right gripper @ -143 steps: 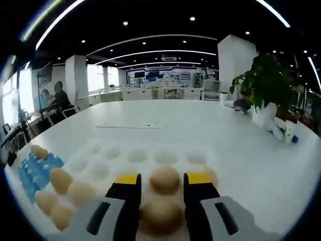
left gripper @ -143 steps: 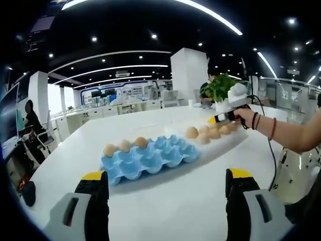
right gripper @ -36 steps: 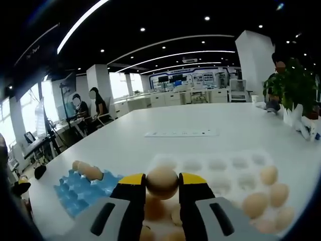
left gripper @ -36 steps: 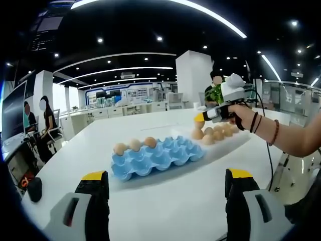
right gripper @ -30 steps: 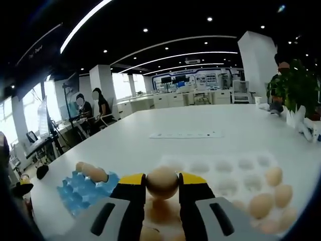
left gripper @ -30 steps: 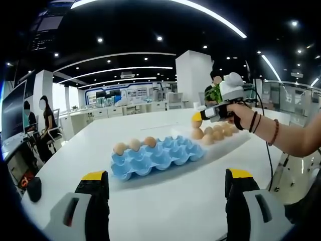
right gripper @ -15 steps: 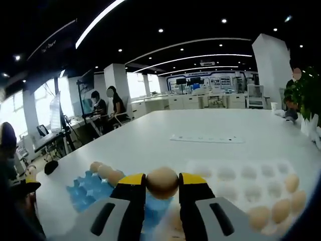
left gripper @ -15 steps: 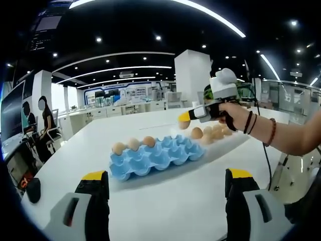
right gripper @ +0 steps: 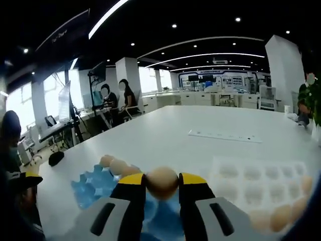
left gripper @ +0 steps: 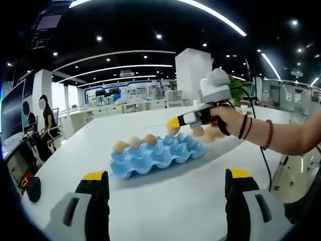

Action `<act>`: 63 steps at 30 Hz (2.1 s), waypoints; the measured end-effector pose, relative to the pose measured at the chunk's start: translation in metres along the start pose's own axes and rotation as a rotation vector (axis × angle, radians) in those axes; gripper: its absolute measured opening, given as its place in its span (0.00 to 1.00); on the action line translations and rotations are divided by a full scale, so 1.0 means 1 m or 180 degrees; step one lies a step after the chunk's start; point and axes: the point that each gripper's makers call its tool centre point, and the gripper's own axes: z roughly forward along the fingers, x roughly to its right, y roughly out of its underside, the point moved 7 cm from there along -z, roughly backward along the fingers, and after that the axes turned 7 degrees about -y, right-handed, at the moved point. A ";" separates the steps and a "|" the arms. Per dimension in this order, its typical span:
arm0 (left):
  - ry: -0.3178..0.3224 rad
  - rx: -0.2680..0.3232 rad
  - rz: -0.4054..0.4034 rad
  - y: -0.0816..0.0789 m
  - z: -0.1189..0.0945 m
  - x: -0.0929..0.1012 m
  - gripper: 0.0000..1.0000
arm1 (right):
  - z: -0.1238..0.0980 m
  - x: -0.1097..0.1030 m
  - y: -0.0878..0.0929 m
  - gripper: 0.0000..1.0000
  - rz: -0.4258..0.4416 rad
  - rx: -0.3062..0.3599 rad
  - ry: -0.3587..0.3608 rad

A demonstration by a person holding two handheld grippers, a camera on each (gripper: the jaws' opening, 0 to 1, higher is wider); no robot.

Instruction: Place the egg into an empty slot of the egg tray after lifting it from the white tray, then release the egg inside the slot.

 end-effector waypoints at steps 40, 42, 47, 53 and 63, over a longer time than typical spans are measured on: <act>0.0042 0.0010 0.0102 -0.001 0.013 0.003 0.99 | 0.022 -0.001 0.015 0.30 -0.0277 -0.0073 0.0094; 0.0051 0.0004 0.0095 -0.001 0.013 0.004 0.99 | 0.019 -0.001 0.011 0.33 -0.0281 0.0007 0.0110; 0.0077 -0.0027 0.0095 -0.001 0.014 0.007 0.99 | 0.015 -0.001 0.001 0.42 -0.0308 0.0106 0.0129; 0.0084 0.0014 0.0083 -0.003 0.012 0.008 1.00 | 0.011 -0.001 -0.002 0.54 -0.0369 0.0105 0.0153; 0.0104 0.0070 0.0036 -0.004 0.010 0.008 1.00 | 0.001 0.002 -0.004 0.75 -0.0347 0.0047 0.0140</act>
